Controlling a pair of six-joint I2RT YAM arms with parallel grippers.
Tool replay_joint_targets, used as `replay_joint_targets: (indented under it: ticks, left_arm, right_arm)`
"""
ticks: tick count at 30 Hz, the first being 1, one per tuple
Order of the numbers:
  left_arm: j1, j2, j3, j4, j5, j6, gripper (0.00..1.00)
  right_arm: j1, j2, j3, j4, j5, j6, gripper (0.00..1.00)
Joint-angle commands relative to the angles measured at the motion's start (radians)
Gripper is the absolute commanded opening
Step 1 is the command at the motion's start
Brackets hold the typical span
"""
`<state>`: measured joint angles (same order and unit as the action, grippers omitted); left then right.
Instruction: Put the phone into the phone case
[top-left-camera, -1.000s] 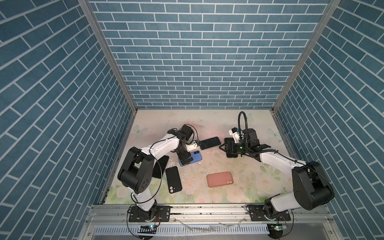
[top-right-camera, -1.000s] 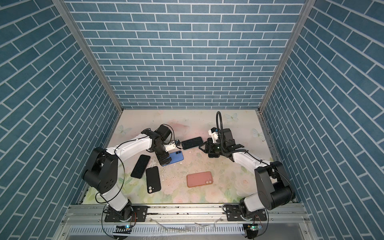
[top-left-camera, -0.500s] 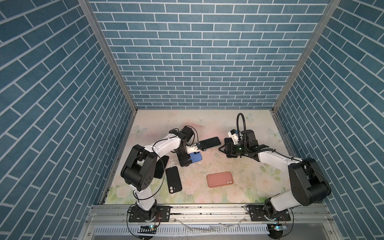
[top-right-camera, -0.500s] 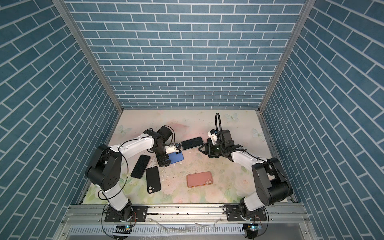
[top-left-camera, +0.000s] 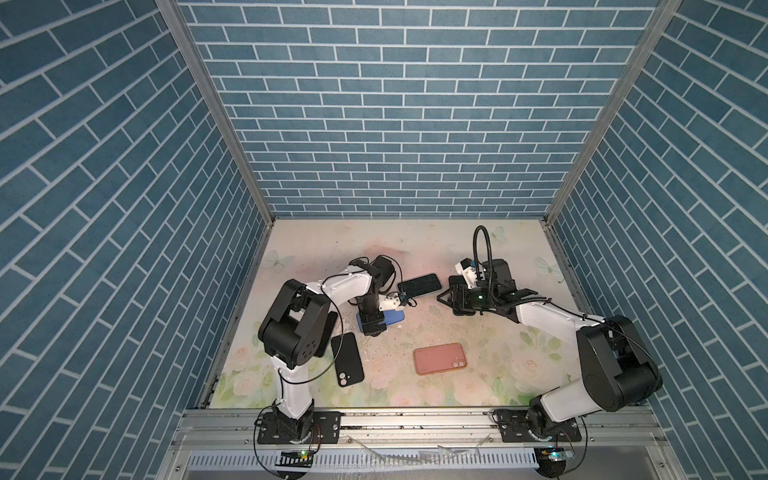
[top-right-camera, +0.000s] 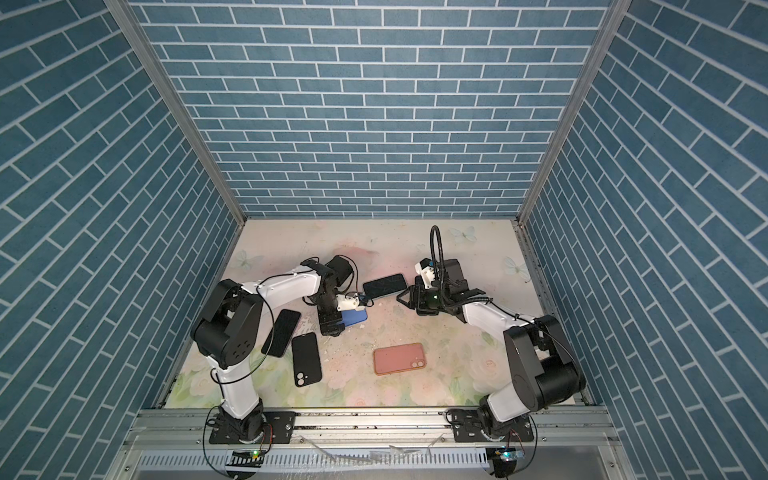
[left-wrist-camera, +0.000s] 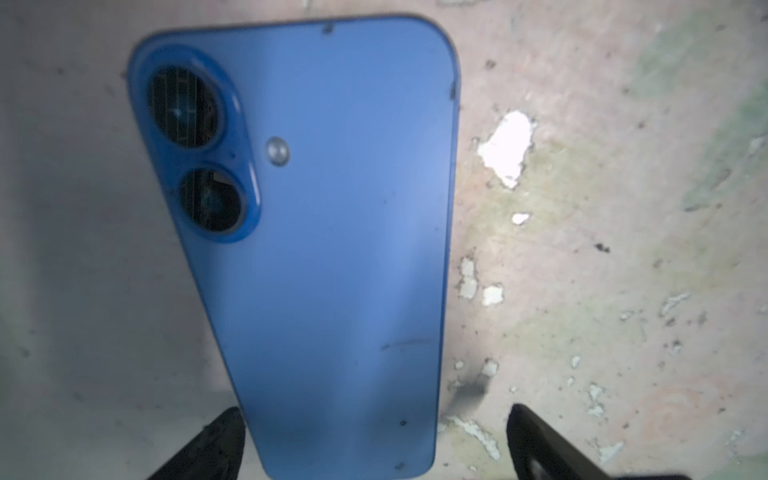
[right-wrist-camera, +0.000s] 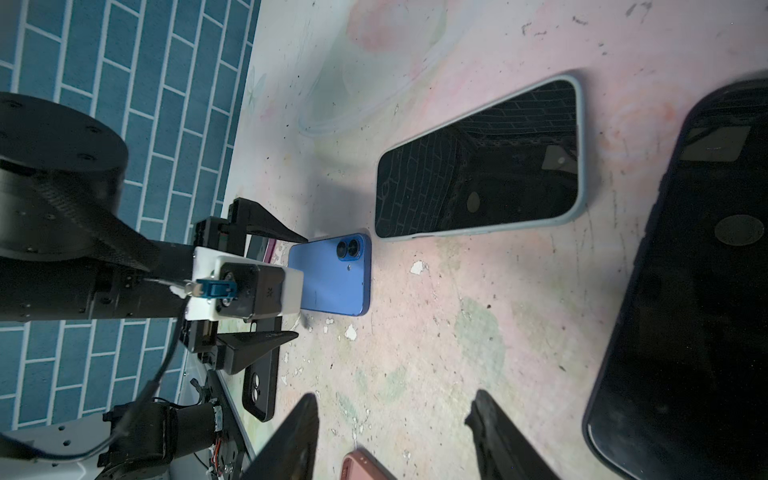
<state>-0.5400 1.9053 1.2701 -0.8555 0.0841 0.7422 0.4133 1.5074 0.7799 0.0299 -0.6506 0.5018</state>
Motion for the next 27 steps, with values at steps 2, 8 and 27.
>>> replay_joint_targets:
  ticks: [2, 8, 27]
  left_arm:
    - [-0.002, 0.051, 0.034, -0.016, 0.014, 0.001, 1.00]
    - [-0.002, 0.066, 0.031, 0.016, -0.003, -0.012, 0.96]
    - [-0.015, -0.123, -0.098, 0.176, 0.164, -0.033, 0.49]
  right_arm:
    - [-0.001, -0.018, 0.012, -0.001, -0.008, 0.022, 0.59]
    - [-0.001, -0.021, 0.000, 0.006, -0.006, 0.029, 0.58]
    - [0.048, 0.127, -0.023, 0.173, -0.099, 0.185, 0.51]
